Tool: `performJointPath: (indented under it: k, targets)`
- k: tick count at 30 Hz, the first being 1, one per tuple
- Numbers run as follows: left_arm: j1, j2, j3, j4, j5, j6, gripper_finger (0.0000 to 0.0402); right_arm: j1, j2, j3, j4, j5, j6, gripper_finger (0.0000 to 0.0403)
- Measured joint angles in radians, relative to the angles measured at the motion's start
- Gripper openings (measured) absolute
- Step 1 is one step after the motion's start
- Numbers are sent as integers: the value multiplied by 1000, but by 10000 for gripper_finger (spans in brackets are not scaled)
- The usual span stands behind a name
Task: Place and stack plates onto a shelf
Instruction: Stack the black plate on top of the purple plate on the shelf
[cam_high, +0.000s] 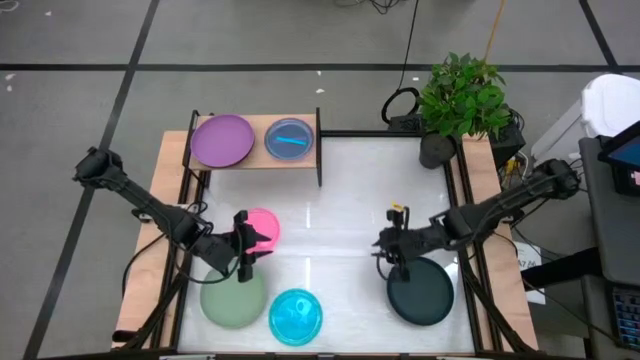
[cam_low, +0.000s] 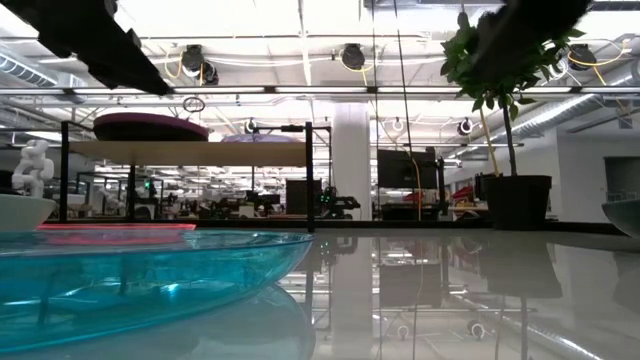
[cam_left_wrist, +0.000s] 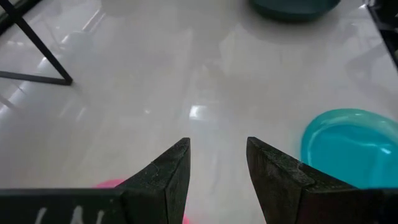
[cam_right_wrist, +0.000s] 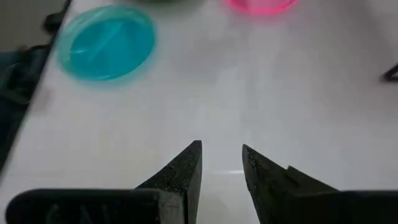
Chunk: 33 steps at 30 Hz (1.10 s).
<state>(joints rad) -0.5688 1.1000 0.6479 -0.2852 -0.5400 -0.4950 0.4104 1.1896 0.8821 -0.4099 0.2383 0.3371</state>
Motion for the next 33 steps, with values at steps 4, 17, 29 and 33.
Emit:
performJointPath:
  k: [4,17,29,33]
  targets:
    - [-25,0,0,0,0,-42,163,69,0,-13,-23,-3,84,100]
    - [-102,42,0,15,-19,-96,163,314,42,-13,-73,-5,523,100]
    - [-110,153,0,100,-19,-86,163,475,201,-13,-72,-160,874,100]
    - [-110,153,0,114,-19,-82,163,527,240,-8,-30,-162,896,100]
